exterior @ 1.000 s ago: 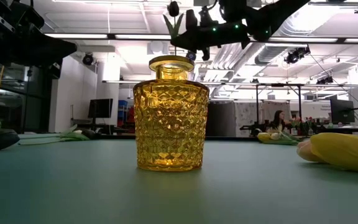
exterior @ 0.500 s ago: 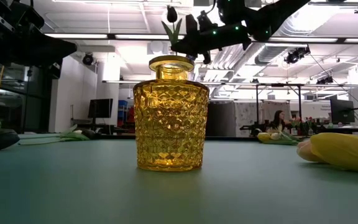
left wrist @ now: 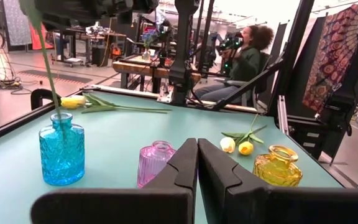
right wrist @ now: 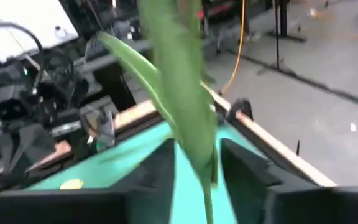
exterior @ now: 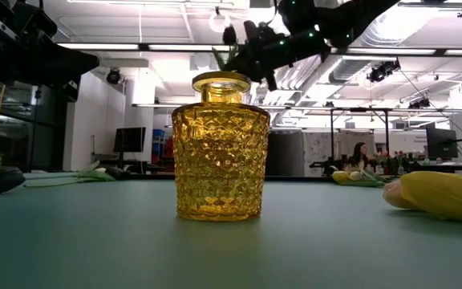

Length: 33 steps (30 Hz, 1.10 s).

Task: Sort flowers into vase by color
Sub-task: Put the top right black tulip into the blue vase, then put the top left black tulip into the blue vase

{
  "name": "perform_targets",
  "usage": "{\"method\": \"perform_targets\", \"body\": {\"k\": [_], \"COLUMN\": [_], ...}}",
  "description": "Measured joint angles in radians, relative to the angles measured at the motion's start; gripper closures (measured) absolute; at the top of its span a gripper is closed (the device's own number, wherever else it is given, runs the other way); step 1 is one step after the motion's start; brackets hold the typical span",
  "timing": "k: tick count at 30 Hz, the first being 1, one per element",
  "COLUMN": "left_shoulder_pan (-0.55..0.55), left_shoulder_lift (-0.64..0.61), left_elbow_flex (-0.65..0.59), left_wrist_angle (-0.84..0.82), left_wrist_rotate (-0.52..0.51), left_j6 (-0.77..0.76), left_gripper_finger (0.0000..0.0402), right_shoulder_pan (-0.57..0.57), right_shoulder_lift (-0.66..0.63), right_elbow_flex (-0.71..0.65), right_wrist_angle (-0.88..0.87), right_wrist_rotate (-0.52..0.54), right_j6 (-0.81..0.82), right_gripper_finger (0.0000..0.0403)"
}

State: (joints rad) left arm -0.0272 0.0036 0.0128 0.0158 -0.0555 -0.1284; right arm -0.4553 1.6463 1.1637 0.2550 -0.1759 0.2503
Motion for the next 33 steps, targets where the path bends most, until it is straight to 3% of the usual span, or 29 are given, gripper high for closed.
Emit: {"method": "perform_targets", "body": {"k": [6, 11, 16, 22, 25, 28, 33], "left_shoulder_pan": [0.000, 0.000, 0.000, 0.000, 0.000, 0.000, 0.000], "left_shoulder_lift": [0.000, 0.000, 0.000, 0.000, 0.000, 0.000, 0.000], "left_elbow_flex": [0.000, 0.000, 0.000, 0.000, 0.000, 0.000, 0.000], "left_wrist_angle": [0.000, 0.000, 0.000, 0.000, 0.000, 0.000, 0.001], "left_wrist_rotate": [0.000, 0.000, 0.000, 0.000, 0.000, 0.000, 0.000], "left_j6": [0.000, 0.000, 0.000, 0.000, 0.000, 0.000, 0.000], "left_gripper_finger": [0.0402, 0.0401, 0.0401, 0.0402, 0.0401, 0.0402, 0.0401], "right_shoulder_pan": [0.000, -0.009, -0.010, 0.046, 0.141, 0.255, 0.424], "right_shoulder_lift": [-0.070, -0.140, -0.204, -0.214, -0.210, -0.210, -0.210], "right_elbow_flex": [0.000, 0.000, 0.000, 0.000, 0.000, 0.000, 0.000], "right_wrist_angle": [-0.235, -0.498, -0.788, -1.176, -1.341, -1.392, -1.307], "right_wrist_rotate": [-0.001, -0.001, -0.035, -0.304, -0.348, -0.353, -0.341], "right_j6": [-0.092, -0.145, -0.161, -0.049, -0.056, -0.044, 0.015], "right_gripper_finger": [0.0153, 0.0098, 0.0087, 0.0087, 0.0087, 0.0090, 0.0098]}}
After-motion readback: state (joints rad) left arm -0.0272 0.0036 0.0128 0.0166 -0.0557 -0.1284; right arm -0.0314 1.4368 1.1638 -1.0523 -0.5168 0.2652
